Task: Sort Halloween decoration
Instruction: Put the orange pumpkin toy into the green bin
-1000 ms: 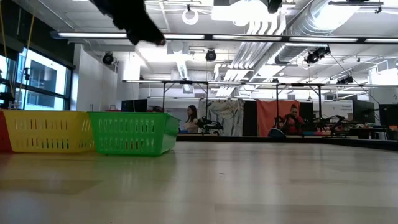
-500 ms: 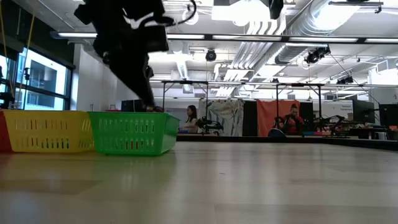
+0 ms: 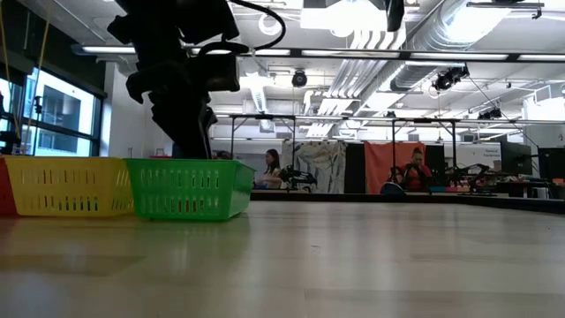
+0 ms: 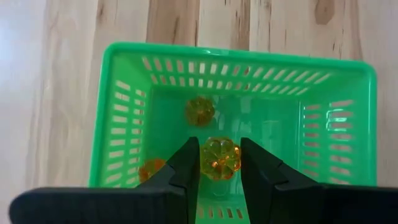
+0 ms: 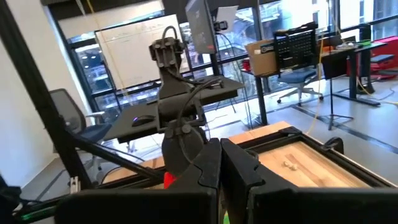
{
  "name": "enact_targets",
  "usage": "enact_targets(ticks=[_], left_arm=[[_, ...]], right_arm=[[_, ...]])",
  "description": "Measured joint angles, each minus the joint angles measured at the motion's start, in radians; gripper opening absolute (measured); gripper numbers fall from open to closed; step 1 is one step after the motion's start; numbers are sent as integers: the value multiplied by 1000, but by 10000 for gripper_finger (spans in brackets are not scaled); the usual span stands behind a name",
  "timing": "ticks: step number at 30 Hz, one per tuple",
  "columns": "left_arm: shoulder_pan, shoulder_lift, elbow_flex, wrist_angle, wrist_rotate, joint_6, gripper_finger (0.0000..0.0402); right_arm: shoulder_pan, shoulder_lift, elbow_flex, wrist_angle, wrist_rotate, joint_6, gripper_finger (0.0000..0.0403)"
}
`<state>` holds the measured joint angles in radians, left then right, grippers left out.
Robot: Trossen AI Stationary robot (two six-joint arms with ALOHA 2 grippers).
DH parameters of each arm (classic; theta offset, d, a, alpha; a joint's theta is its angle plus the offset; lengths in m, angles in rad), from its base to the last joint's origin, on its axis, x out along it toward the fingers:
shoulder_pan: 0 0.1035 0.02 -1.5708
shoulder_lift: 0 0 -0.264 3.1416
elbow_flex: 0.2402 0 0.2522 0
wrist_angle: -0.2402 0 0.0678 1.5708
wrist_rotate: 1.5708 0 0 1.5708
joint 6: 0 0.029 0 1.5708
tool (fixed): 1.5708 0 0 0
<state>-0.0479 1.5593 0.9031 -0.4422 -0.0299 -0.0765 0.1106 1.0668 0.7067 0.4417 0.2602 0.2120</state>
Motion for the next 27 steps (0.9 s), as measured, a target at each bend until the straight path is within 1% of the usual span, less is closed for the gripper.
enact_targets(ticks=[4,11,20,27], left_arm=[[0,0,0,-1,0,0,72],[0,0,0,-2,0,1,75],[0,0,0,-2,0,2,102],[0,0,0,1,0,-1,117]], right_arm=[[0,0,0,0,24,30,0],[0,0,0,0,25,59,0],[0,0,0,-2,24,52,0],[0,0,0,-42,20,50,0]])
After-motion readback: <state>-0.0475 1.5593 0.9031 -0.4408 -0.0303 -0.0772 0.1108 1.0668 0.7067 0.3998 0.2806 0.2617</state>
